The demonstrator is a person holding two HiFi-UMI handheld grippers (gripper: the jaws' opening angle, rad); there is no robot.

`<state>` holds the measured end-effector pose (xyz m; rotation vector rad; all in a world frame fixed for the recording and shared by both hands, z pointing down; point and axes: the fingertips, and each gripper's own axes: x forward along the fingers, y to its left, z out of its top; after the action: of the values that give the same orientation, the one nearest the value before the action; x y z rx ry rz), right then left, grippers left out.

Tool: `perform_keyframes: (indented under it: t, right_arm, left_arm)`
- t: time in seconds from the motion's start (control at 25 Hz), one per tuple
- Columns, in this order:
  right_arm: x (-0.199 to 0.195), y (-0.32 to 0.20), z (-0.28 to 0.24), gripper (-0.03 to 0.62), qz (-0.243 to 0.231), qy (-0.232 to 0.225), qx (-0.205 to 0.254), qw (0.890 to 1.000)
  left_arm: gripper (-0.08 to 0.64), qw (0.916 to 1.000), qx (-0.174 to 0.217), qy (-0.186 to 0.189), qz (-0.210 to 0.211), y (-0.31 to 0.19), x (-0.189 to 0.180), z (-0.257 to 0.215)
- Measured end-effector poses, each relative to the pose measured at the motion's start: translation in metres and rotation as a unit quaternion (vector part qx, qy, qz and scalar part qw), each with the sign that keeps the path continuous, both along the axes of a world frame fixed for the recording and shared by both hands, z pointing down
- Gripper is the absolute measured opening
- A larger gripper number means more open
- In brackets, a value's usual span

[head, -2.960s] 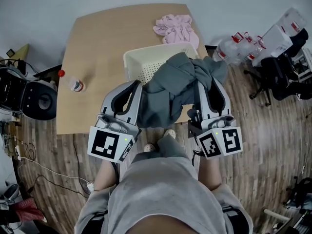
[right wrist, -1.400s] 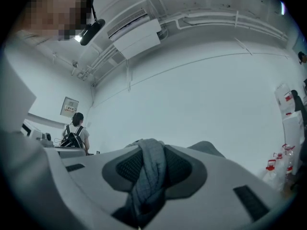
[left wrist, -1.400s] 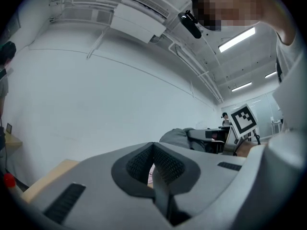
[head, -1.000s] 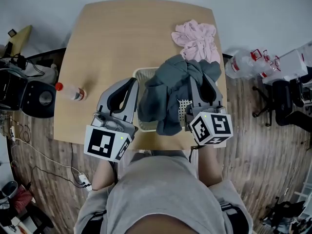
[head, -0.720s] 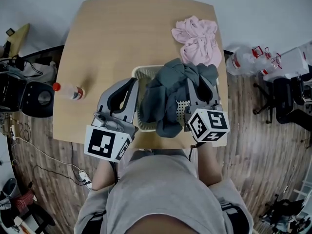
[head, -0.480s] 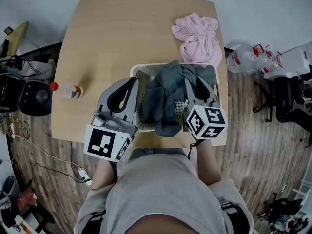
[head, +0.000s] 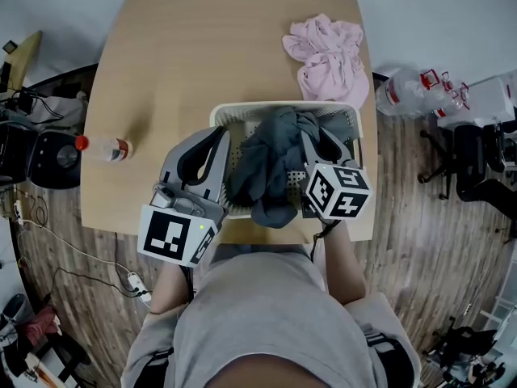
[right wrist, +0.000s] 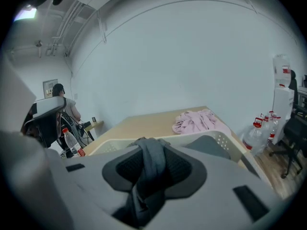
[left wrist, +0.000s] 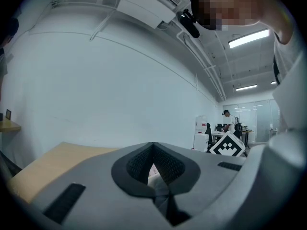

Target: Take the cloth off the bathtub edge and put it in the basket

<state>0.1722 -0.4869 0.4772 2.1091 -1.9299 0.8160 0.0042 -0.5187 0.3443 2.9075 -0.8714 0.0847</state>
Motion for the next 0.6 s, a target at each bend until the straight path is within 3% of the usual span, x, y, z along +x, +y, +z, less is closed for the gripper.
perform_keyframes:
  t: [0.6]
  right_arm:
    - [0.000,-0.006,0.054,0.126,-0.011,-0.028,-0.091,0.995]
  left_arm:
    - [0.014,0.9996,-0.013,-0.010,-0.024,-0.011,-0.006,0.011]
